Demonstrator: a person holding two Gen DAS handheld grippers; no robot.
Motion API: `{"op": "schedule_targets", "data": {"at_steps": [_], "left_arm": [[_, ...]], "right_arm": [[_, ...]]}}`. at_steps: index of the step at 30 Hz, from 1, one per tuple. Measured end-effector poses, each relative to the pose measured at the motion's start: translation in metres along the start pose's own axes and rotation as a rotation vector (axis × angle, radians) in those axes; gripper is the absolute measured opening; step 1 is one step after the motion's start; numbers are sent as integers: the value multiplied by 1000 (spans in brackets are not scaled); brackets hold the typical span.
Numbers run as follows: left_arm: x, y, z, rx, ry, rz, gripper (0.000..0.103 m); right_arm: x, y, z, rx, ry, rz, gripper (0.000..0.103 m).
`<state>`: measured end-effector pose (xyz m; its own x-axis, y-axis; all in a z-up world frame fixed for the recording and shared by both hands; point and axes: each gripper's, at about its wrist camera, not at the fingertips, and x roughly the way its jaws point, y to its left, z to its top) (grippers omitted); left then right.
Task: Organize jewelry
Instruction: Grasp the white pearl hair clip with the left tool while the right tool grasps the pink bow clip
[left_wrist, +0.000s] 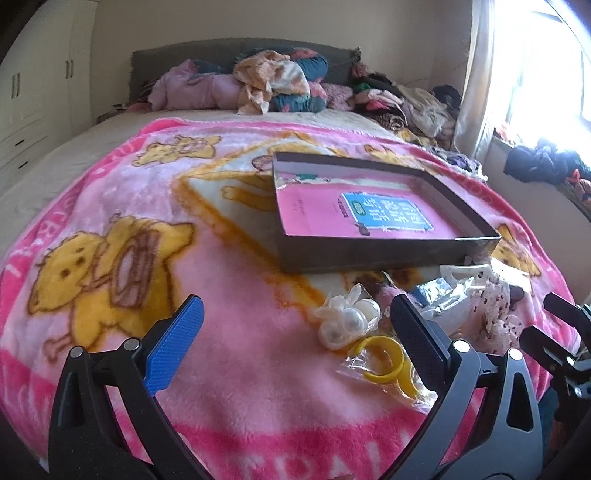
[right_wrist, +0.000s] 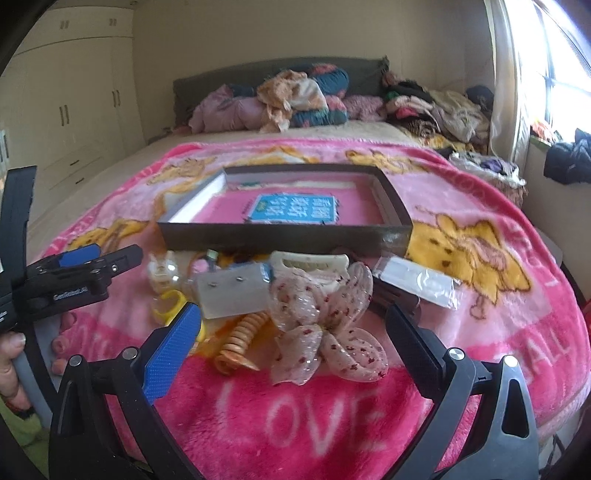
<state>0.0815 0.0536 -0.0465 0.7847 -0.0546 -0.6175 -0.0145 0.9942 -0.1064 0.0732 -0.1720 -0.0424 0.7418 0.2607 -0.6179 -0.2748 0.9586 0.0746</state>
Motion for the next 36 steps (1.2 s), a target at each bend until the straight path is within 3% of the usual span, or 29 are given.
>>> {"op": "schedule_targets", "data": {"at_steps": [5, 11, 19, 21, 23, 24, 36], "left_arm": [[15, -8, 2, 34, 28, -24, 92], [35, -12, 0, 59, 92, -36, 91], [50, -16, -4, 69, 143, -85, 70], [51, -17, -4, 70, 146, -97, 56], [51, -18, -2, 75, 146, -111, 48], [51, -19, -1, 84, 146, -122, 38], [34, -28, 22, 106, 89, -142, 38]], "right_arm": [[25, -10, -1, 11, 78, -10, 94], [45, -17, -5, 29, 152, -5, 80], [57, -27, -7, 75, 197, 20, 58], [57, -29, -8, 82, 196, 30, 48], [57, -30, -8, 85, 192, 38, 41], [56, -31, -9, 86, 189, 45, 37], [22, -46, -4, 137, 116, 77, 33]]}}
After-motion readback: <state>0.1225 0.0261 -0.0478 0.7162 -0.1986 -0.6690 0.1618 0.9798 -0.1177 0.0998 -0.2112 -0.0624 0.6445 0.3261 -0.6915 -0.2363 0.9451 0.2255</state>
